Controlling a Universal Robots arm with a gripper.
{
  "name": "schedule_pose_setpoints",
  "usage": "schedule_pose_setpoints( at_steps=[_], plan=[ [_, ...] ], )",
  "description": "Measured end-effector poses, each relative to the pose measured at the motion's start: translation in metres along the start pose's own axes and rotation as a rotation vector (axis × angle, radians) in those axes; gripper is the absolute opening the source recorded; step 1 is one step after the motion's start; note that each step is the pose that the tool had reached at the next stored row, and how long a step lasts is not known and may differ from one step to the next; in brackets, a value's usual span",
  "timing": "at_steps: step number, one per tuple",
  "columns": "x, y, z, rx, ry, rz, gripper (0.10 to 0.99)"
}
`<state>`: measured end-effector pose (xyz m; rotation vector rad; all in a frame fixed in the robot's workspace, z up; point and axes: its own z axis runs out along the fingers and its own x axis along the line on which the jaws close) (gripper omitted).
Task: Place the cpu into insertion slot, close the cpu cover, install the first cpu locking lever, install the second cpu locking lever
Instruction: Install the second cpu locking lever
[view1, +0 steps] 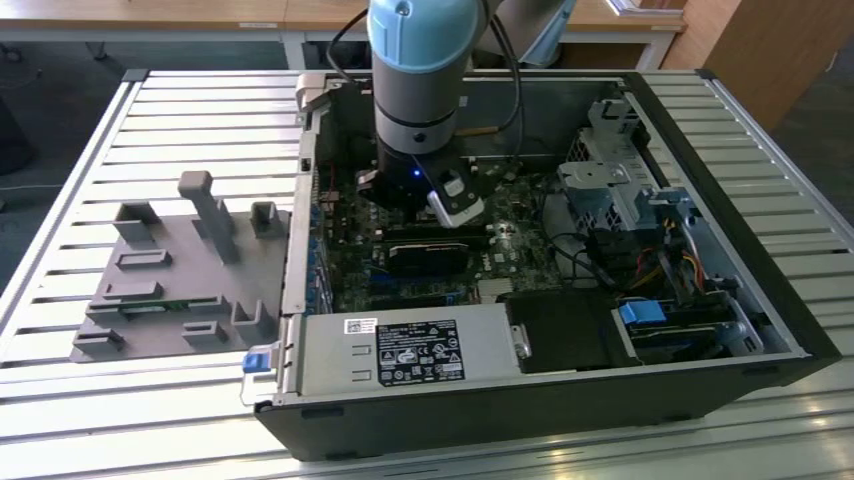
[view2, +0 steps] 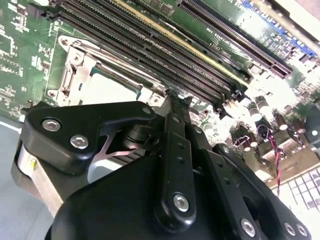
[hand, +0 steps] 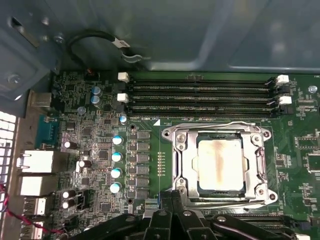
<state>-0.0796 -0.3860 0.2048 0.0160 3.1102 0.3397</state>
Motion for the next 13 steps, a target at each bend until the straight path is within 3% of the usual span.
schedule_pose_setpoints(
  at_steps=[9, 13],
  plan=[
    [-0.0001, 0.0028, -0.0127, 0.000, 0.0001, 0.000, 0.106],
    [-0.0002, 0.0030, -0.0135, 0.000, -0.0001, 0.000, 0.106]
  ],
)
